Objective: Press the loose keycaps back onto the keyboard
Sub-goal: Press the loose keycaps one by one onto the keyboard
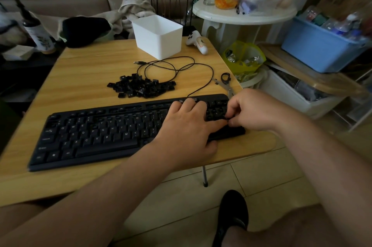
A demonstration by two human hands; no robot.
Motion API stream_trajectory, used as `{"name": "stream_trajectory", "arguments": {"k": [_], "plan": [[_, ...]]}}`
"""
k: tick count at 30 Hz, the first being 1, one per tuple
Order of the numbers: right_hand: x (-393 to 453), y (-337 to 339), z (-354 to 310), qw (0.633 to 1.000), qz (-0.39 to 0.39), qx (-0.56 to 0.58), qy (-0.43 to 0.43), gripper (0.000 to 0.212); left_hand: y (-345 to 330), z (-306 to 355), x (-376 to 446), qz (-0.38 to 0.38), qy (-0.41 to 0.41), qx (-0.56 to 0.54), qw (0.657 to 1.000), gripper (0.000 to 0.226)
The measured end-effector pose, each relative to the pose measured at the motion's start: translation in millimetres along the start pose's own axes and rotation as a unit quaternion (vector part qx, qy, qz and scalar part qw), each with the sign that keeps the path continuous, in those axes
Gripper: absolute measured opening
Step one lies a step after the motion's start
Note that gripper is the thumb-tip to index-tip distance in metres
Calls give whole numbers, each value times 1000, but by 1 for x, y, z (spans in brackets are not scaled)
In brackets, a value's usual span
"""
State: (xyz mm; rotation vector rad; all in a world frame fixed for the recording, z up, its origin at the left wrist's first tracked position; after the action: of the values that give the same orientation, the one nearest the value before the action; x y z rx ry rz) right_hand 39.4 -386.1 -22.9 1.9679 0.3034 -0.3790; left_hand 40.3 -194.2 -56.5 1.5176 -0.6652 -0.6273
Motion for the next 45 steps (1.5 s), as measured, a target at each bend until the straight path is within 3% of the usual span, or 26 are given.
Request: {"name": "stream_trajectory", "arguments": {"k": [7, 14, 19, 25, 34, 38, 40, 45], "plan": [[5, -1, -9, 999, 5, -43, -19, 19, 0, 2, 1, 3, 2, 0, 1000, 53], [-1, 1, 3, 999, -10, 36, 7, 16, 1, -3, 0, 11, 3, -22, 1000, 49], [-10, 3, 5, 999, -10, -14, 39, 12, 3, -12, 0, 7, 10, -48, 999, 49], [-6, -3, -1, 990, 43, -117, 69, 14, 5, -15, 1, 3, 5, -56, 998, 51], [-7, -8, 19, 994, 59, 46, 80, 18, 4, -16, -1, 10, 3, -63, 998, 52], [-6, -8, 7, 984, 72, -128, 97, 19, 4, -15, -1, 13, 5, -62, 998, 52], [-7, -5, 5, 979, 89, -152, 103, 16, 3, -15, -1, 11, 7, -63, 998, 52], [-8, -1, 31, 982, 83, 145, 89, 25, 5, -16, -2, -3, 7, -61, 998, 55]]}}
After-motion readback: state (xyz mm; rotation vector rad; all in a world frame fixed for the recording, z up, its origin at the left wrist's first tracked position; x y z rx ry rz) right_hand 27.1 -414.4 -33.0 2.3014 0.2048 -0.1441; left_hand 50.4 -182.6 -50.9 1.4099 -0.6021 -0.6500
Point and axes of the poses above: each hand's wrist, its own x-axis towards the middle knuckle, its own y-axis out of the back of the hand, z = x × y, the point moved 2 cm from there along x, towards the middle knuckle, and after that the axes turned 12 degrees about -z, right-handed, at the moved point
